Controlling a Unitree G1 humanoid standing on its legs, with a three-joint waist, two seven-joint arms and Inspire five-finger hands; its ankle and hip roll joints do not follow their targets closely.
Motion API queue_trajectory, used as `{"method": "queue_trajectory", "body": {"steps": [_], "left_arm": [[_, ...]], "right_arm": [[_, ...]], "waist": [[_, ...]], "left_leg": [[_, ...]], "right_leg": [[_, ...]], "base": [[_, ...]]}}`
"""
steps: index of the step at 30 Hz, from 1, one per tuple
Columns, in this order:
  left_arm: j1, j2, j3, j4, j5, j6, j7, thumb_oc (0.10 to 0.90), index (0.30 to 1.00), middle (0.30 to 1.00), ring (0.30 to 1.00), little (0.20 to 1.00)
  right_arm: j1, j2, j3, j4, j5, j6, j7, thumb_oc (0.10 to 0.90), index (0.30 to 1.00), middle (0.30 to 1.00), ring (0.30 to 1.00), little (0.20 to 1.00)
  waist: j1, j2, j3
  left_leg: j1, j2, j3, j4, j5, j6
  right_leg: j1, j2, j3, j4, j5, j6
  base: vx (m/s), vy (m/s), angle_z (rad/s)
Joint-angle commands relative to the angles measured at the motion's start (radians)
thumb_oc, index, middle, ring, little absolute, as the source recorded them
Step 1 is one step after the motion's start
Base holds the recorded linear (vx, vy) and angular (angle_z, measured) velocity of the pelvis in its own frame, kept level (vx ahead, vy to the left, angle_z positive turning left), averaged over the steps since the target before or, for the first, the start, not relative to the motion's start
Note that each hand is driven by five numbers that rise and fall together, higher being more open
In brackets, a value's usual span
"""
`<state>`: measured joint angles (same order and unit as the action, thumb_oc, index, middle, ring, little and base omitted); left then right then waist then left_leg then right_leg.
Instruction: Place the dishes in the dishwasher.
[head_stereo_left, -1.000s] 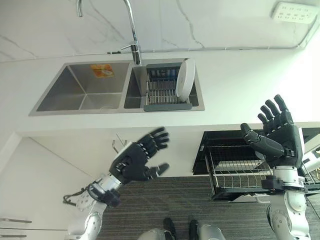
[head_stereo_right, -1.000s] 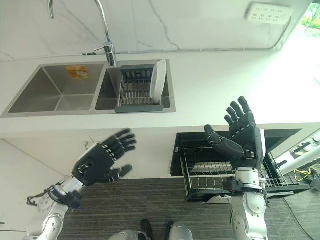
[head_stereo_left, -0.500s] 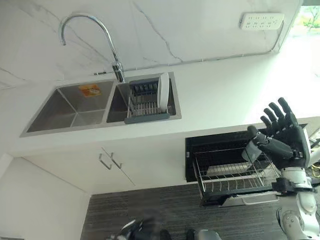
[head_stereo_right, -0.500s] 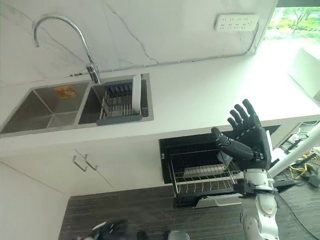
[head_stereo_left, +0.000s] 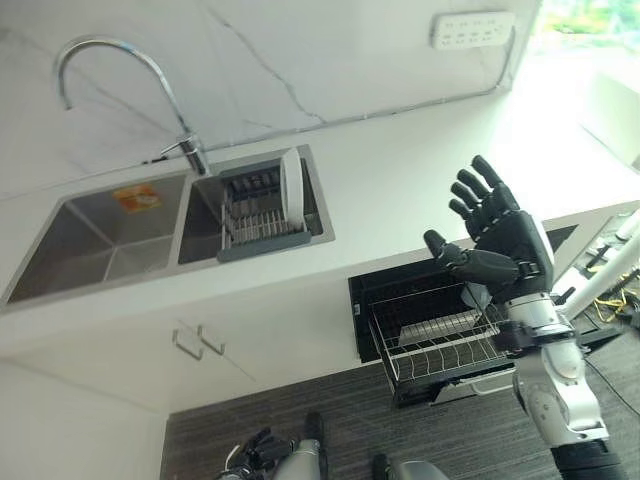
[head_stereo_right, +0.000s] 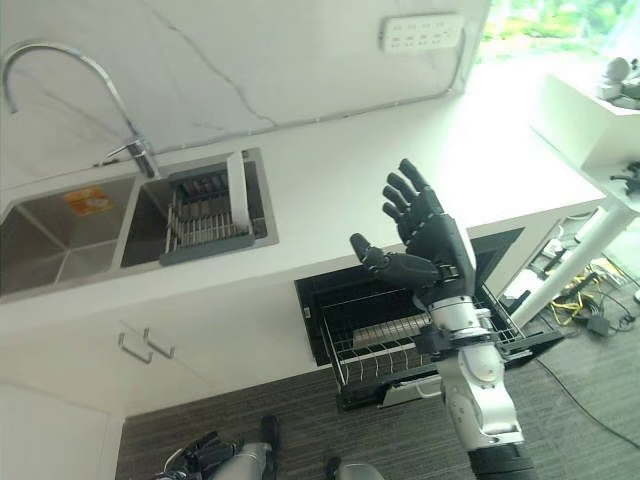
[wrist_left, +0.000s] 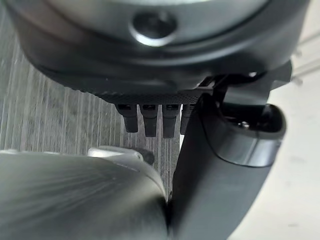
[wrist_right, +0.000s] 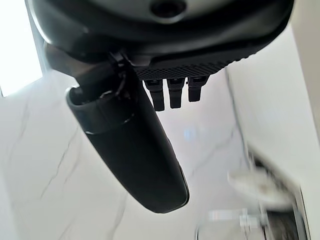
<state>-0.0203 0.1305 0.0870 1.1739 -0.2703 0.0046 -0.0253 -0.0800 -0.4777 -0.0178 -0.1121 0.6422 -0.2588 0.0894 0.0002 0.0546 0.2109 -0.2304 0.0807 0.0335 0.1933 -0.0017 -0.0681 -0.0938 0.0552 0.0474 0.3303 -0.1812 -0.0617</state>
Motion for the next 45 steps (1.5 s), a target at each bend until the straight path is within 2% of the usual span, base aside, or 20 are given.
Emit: {"method": "queue_trajectory", "body": {"steps": [1,5,6,8,9,12,15,17,23,27,30,32,34,36,37,39,40,41,44,45], "left_arm": [[0.103,0.052,-0.059,0.056,0.045,0.055,0.038,0.8,0.9,0.9,0.9,0.9],[0.093,0.063,-0.085,0.07,0.008,0.043,0.065,0.8,0.9,0.9,0.9,0.9],[0.096,0.068,-0.088,0.072,-0.022,0.032,0.065,0.8,0.9,0.9,0.9,0.9],[0.101,0.071,-0.077,0.073,-0.069,0.022,0.073,0.8,0.9,0.9,0.9,0.9],[0.103,0.07,-0.068,0.071,-0.077,0.019,0.076,0.8,0.9,0.9,0.9,0.9],[0.103,0.071,-0.052,0.07,-0.07,0.031,0.061,0.8,0.9,0.9,0.9,0.9],[0.126,0.058,-0.053,0.082,-0.049,0.025,0.053,0.8,0.9,0.9,0.9,0.9],[0.14,0.058,-0.049,0.084,-0.002,0.033,0.041,0.8,0.9,0.9,0.9,0.9],[0.123,0.07,-0.07,0.09,0.026,0.053,0.039,0.8,0.9,0.9,0.9,0.9],[0.106,0.078,-0.082,0.097,0.02,0.059,0.047,0.8,0.9,0.9,0.9,0.9],[0.095,0.083,-0.078,0.101,0.038,0.036,0.098,0.8,0.9,0.9,0.9,0.9],[0.101,0.087,-0.074,0.092,0.038,0.038,0.117,0.8,0.9,0.9,0.9,0.9],[0.108,0.086,-0.068,0.082,0.008,0.057,0.112,0.8,0.9,0.9,0.9,0.9],[0.122,0.082,-0.041,0.09,0.006,0.062,0.104,0.8,0.9,0.9,0.9,0.9],[0.126,0.079,-0.04,0.104,0.025,0.053,0.102,0.8,0.9,0.9,0.9,0.9],[0.111,0.083,-0.044,0.108,0.08,0.048,0.113,0.8,0.9,0.9,0.9,0.9],[0.076,0.099,-0.073,0.093,0.113,0.062,0.114,0.8,0.9,0.9,0.9,0.9],[0.066,0.101,-0.084,0.084,0.117,0.077,0.124,0.8,0.9,0.9,0.9,0.9],[0.06,0.105,-0.109,0.054,0.082,0.118,0.151,0.8,0.9,0.9,0.9,0.9],[0.074,0.104,-0.101,0.063,0.048,0.1,0.143,0.8,0.9,0.9,0.9,0.9]], "right_arm": [[-0.042,0.023,-0.033,-0.164,0.025,-0.081,-0.001,0.8,0.9,0.9,0.9,0.9],[-0.045,0.035,-0.027,-0.162,0.051,-0.074,0.023,0.8,0.9,0.9,0.9,0.9],[-0.052,0.04,-0.02,-0.157,0.069,-0.076,0.055,0.8,0.9,0.9,0.9,0.9],[-0.067,0.046,-0.002,-0.151,0.09,-0.074,0.093,0.8,0.9,0.9,0.9,0.9],[-0.077,0.045,0.012,-0.146,0.089,-0.078,0.094,0.8,0.9,0.9,0.9,0.9],[-0.111,0.046,0.042,-0.134,0.062,-0.085,0.08,0.8,0.9,0.9,0.9,0.9],[-0.107,0.048,0.035,-0.146,0.06,-0.071,0.072,0.8,0.9,0.9,0.9,0.9],[-0.099,0.041,0.037,-0.163,0.042,-0.027,0.102,0.8,0.9,0.9,0.9,0.9],[-0.157,0.029,0.088,-0.149,0.012,0.01,0.111,0.8,0.9,0.9,0.9,0.9],[-0.251,0.035,0.14,-0.108,-0.009,0.028,0.054,0.8,0.9,0.9,0.9,0.9],[-0.301,0.042,0.161,-0.055,-0.015,0.022,-0.005,0.8,0.9,0.9,0.9,0.9],[-0.321,0.037,0.167,-0.037,-0.037,0.013,-0.03,0.8,0.9,0.9,0.9,0.9],[-0.34,0.034,0.172,-0.031,-0.035,0.016,-0.043,0.8,0.9,0.9,0.9,0.9],[-0.372,0.043,0.172,-0.028,-0.051,0.03,-0.065,0.8,0.9,0.9,0.9,0.9],[-0.358,0.048,0.165,-0.041,-0.069,0.037,-0.071,0.8,0.9,0.9,0.9,0.9],[-0.338,0.049,0.153,-0.06,-0.05,0.049,-0.097,0.8,0.9,0.9,0.9,0.9],[-0.317,0.057,0.151,-0.073,-0.039,0.026,-0.121,0.8,0.9,0.9,0.9,0.9],[-0.3,0.059,0.143,-0.081,-0.027,0.025,-0.12,0.8,0.9,0.9,0.9,0.9],[-0.28,0.065,0.156,-0.069,-0.01,-0.001,-0.102,0.8,0.9,0.9,0.9,0.9],[-0.278,0.078,0.153,-0.065,-0.033,-0.013,-0.068,0.8,0.9,0.9,0.9,0.9]], "waist": [[0.007,-0.048,-0.053],[-0.002,-0.044,-0.062],[0.006,-0.042,-0.059],[0.035,-0.045,-0.053],[0.046,-0.051,-0.048],[0.064,-0.063,-0.044],[0.067,-0.064,-0.051],[0.075,-0.06,-0.066],[0.092,-0.058,-0.08],[0.119,-0.056,-0.088],[0.124,-0.059,-0.089],[0.137,-0.071,-0.074],[0.15,-0.076,-0.058],[0.16,-0.049,-0.054],[0.152,-0.039,-0.056],[0.14,-0.044,-0.067],[0.131,-0.052,-0.073],[0.125,-0.053,-0.074],[0.103,-0.049,-0.071],[0.094,-0.04,-0.057]], "left_leg": [[-0.043,-0.027,0.051,0.107,-0.083,0.048],[-0.005,-0.041,0.055,0.107,-0.121,0.066],[0.006,-0.026,0.086,0.107,-0.129,0.063],[-0.001,0.001,0.139,0.107,-0.129,0.052],[0.012,0.001,0.156,0.107,-0.136,0.054],[-0.014,0.02,0.202,0.107,-0.128,0.051],[-0.028,0.035,0.236,0.107,-0.12,0.045],[-0.041,0.027,0.221,0.107,-0.117,0.045],[-0.043,0.01,0.184,0.107,-0.112,0.041],[-0.047,0.002,0.166,0.107,-0.105,0.036],[-0.008,-0.008,0.185,0.107,-0.119,0.043],[0.025,-0.049,0.148,0.107,-0.103,0.039],[0.027,-0.067,0.093,0.107,-0.098,0.033],[-0.025,-0.003,0.026,0.107,-0.079,0.001],[-0.037,0.027,0.035,0.107,-0.075,-0.004],[-0.013,0.02,0.074,0.107,-0.102,0.011],[0.0,0.0,0.077,0.107,-0.122,0.038],[0.005,-0.012,0.069,0.107,-0.129,0.048],[0.035,-0.026,0.069,0.107,-0.138,0.063],[0.063,-0.01,0.103,0.107,-0.149,0.054]], "right_leg": [[0.133,-0.127,-0.156,-0.03,-0.059,0.158],[0.082,-0.17,-0.207,-0.03,-0.011,0.182],[0.056,-0.186,-0.277,-0.03,0.015,0.192],[0.049,-0.211,-0.374,-0.03,0.012,0.196],[0.041,-0.235,-0.388,-0.03,0.024,0.209],[0.021,-0.252,-0.415,-0.03,0.013,0.209],[0.03,-0.247,-0.418,-0.03,-0.007,0.203],[0.064,-0.222,-0.407,-0.03,-0.035,0.189],[0.085,-0.199,-0.407,-0.03,-0.051,0.174],[0.105,-0.192,-0.427,-0.03,-0.064,0.167],[0.104,-0.192,-0.443,-0.03,-0.065,0.154],[0.099,-0.203,-0.416,-0.03,-0.049,0.147],[0.099,-0.208,-0.388,-0.03,-0.039,0.147],[0.099,-0.208,-0.373,-0.03,-0.041,0.155],[0.125,-0.218,-0.379,-0.03,-0.056,0.16],[0.147,-0.258,-0.392,-0.03,-0.052,0.196],[0.157,-0.272,-0.389,-0.03,-0.046,0.206],[0.157,-0.266,-0.381,-0.03,-0.038,0.203],[0.086,-0.238,-0.371,-0.03,0.006,0.19],[0.044,-0.267,-0.413,-0.03,0.056,0.202]], "base": [[0.12,0.117,-0.61],[0.1,0.136,-0.39],[-0.06,0.073,-0.66],[-0.1,0.037,-1.26],[-0.11,-0.029,-1.46],[-0.17,-0.034,-0.74],[-0.08,0.014,-0.19],[-0.01,0.006,0.03],[-0.01,-0.016,0.31],[-0.03,-0.046,0.18],[-0.01,-0.043,0.39],[0.06,0.044,0.51],[0.08,0.195,0.39],[0.22,0.477,-0.22],[0.31,0.492,-0.3],[0.32,0.415,-0.08],[0.29,0.277,0.0],[0.25,0.182,-0.05],[0.07,0.043,0.03],[0.02,-0.032,-0.31]]}}
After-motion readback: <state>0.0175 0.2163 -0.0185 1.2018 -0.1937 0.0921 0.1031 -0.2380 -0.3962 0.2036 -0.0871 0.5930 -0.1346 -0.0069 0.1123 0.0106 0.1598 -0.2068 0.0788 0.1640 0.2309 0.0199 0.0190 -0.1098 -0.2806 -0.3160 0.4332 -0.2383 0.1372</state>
